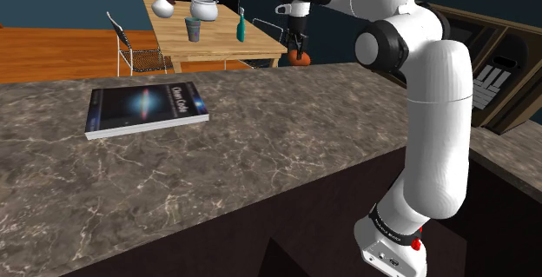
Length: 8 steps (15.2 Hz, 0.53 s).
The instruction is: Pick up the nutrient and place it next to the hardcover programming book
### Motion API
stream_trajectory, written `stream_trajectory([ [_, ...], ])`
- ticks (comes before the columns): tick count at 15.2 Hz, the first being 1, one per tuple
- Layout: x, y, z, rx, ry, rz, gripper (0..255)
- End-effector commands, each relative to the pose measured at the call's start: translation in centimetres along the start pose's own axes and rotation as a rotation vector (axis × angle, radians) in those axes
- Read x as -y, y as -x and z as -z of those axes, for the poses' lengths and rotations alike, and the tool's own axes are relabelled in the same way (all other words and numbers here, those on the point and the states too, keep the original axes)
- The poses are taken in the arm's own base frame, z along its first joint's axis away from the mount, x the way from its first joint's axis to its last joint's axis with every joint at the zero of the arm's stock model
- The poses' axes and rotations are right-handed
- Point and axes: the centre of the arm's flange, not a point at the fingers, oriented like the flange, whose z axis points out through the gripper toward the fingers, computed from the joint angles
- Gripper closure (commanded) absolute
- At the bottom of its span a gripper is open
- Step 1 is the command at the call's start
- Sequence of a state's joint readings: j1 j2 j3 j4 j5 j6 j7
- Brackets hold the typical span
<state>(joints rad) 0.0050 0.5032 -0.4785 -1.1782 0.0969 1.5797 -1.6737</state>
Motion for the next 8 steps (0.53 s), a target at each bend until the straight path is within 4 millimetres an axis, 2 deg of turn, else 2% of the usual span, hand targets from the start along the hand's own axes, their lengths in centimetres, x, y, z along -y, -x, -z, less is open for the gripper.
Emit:
stream_trajectory([
  [1, 0.0, 0.2, 1.1, 0.000, 0.000, 0.000, 255],
  [8, 0.3, 0.7, 4.7, 0.000, 0.000, 0.000, 255],
])
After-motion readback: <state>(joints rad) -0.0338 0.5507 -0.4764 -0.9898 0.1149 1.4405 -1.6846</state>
